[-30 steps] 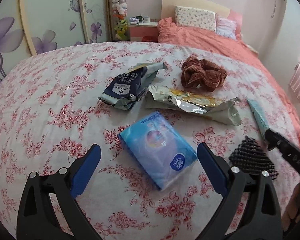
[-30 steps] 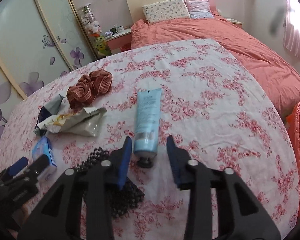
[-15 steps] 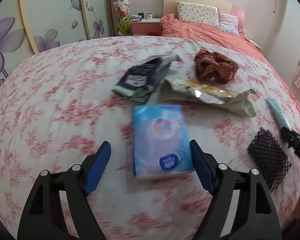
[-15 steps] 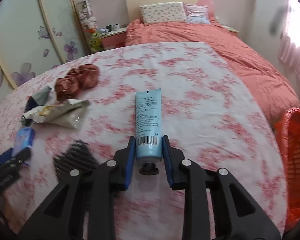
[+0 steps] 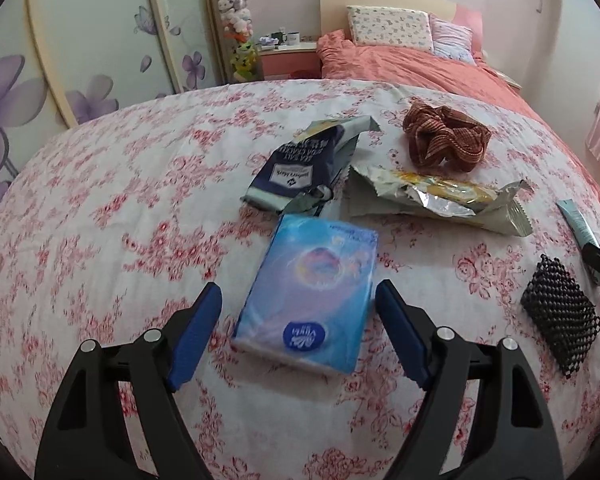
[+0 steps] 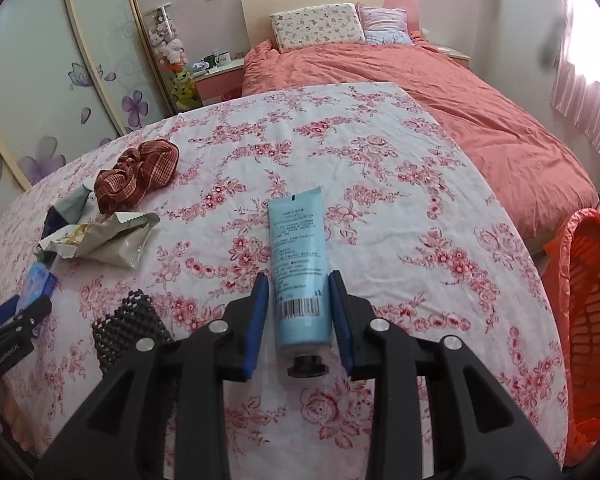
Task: Collect trash
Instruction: 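Grasp the blue tissue pack with the left tool while the right tool grasps the blue tube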
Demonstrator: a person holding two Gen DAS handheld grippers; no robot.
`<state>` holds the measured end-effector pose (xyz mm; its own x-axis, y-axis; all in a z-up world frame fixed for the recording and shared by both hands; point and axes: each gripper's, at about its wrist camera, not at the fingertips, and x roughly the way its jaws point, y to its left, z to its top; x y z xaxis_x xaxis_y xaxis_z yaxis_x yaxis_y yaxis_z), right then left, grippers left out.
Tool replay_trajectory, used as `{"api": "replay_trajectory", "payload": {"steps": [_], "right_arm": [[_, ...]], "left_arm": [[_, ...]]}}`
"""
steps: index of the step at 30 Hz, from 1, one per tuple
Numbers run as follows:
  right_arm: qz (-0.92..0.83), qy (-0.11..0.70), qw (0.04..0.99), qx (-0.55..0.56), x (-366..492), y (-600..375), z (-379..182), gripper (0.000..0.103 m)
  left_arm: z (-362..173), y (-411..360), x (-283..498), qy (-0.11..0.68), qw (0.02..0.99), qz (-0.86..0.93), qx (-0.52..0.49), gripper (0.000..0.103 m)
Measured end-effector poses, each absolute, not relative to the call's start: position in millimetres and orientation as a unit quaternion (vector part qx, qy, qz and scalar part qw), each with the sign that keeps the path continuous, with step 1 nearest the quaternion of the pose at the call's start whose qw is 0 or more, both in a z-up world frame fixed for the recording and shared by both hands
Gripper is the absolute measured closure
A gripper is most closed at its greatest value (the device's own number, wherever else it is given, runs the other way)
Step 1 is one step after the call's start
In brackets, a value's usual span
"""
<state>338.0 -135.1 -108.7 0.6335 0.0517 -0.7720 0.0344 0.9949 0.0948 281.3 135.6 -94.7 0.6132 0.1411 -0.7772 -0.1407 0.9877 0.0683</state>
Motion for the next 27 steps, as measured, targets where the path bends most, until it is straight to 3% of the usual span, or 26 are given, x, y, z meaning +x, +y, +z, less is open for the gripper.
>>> {"api": "replay_trajectory", "payload": {"steps": [3,27], "right_arm": [[0.006,0.429,0.902,0.042,334.7,-135.2,-109.0,0.075],[0.002,0.431,0.901,0.042,333.6,-132.7,-110.6,0.074]], "left_arm": [[-93.6,136.0,282.7,0.434,0.899,0.064,0.006,0.034],[-95.8,147.5,280.6,0.434,0.899,0.063,-0.02,0.033]]}}
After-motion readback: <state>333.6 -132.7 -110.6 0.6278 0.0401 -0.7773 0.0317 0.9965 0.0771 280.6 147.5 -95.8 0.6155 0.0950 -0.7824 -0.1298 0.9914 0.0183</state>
